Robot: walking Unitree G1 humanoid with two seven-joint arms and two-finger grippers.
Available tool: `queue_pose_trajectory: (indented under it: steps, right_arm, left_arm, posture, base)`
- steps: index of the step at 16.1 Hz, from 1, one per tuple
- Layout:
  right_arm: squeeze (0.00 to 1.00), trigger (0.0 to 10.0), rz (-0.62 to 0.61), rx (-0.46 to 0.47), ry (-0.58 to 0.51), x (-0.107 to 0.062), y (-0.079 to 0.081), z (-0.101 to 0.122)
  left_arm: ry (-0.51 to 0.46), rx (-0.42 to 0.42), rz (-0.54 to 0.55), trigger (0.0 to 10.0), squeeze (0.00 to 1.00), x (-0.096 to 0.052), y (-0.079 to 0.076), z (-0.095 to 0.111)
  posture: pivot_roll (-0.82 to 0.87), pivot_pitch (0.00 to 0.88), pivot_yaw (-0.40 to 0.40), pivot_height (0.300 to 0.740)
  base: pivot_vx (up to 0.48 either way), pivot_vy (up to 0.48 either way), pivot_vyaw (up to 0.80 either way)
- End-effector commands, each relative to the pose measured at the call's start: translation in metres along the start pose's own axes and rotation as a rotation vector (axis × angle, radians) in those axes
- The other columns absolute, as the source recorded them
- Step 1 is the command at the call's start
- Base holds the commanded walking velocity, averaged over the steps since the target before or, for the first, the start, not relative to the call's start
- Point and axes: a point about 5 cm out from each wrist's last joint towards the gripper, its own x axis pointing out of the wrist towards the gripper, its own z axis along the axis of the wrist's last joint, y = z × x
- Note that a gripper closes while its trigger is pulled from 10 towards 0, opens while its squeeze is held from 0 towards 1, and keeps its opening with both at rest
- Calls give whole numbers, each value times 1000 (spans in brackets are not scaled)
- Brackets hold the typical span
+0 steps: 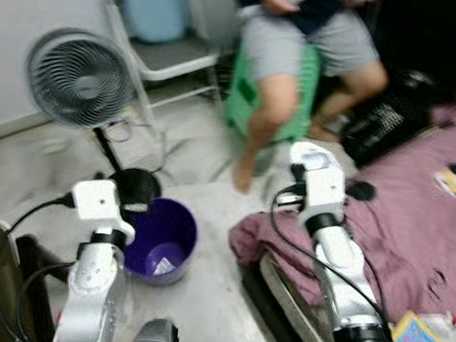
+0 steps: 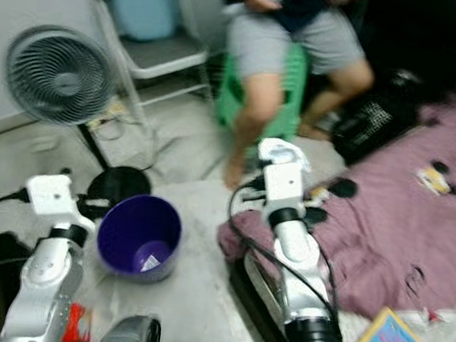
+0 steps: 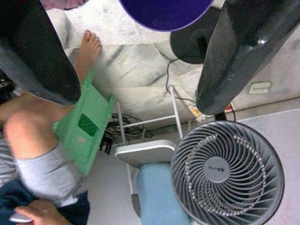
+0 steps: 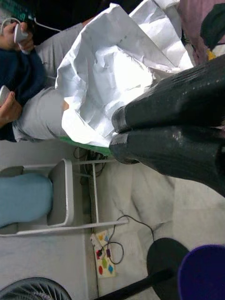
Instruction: Clean up the room
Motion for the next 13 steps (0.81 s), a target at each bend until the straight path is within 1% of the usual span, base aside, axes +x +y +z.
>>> queue_pose_trajectory:
  steps: [1, 2, 3, 4, 6, 7, 9, 11, 13]
  right_arm:
    - [0, 10000, 13, 33, 5, 3, 5, 2]
    - [0, 10000, 14, 36, 9, 4, 5, 3]
    - [0, 10000, 26, 44, -4, 9, 9, 10]
    - [0, 10000, 54, 22, -24, 11, 13, 13]
    - [0, 10000, 96, 27, -15, 13, 20, 11]
    - [0, 10000, 116, 29, -22, 16, 25, 13]
    - [0, 10000, 137, 38, -26, 20, 30, 16]
    - [0, 10000, 153, 54, -24, 23, 35, 16]
    - [0, 10000, 168, 58, -29, 25, 40, 16]
  left_arm:
    - [15, 12, 3, 10000, 0, 1, 4, -2]
    - [14, 14, 7, 10000, 0, 1, 5, -2]
    - [12, 17, 16, 10000, 0, 0, 6, -2]
    - [8, 13, 23, 10000, 0, 0, 5, -2]
    - [-8, 3, 35, 10000, 0, -2, 5, 0]
    - [6, 30, 72, 10000, 0, -7, 9, -3]
    - [9, 43, 95, 10000, 0, -11, 11, -4]
    - [1, 84, 143, 10000, 0, -15, 19, -2]
    - [4, 77, 180, 10000, 0, -18, 26, -1]
  posture:
    - [-120, 120, 14, 740]
    - [-120, 120, 14, 740]
    - [-122, 103, 1, 740]
    - [-106, 100, -13, 740]
    - [-86, 101, -30, 740]
    - [-74, 100, -39, 740]
    - [-57, 99, -48, 740]
    - [-37, 96, -61, 740]
    - [-26, 101, -64, 740]
  base:
    - [0, 0, 0]
    - [0, 0, 0]
    - [0, 0, 800]
    - [0, 0, 800]
    - [0, 0, 800]
    - [0, 0, 800]
    - [0, 0, 800]
    - [0, 0, 800]
    - [0, 0, 800]
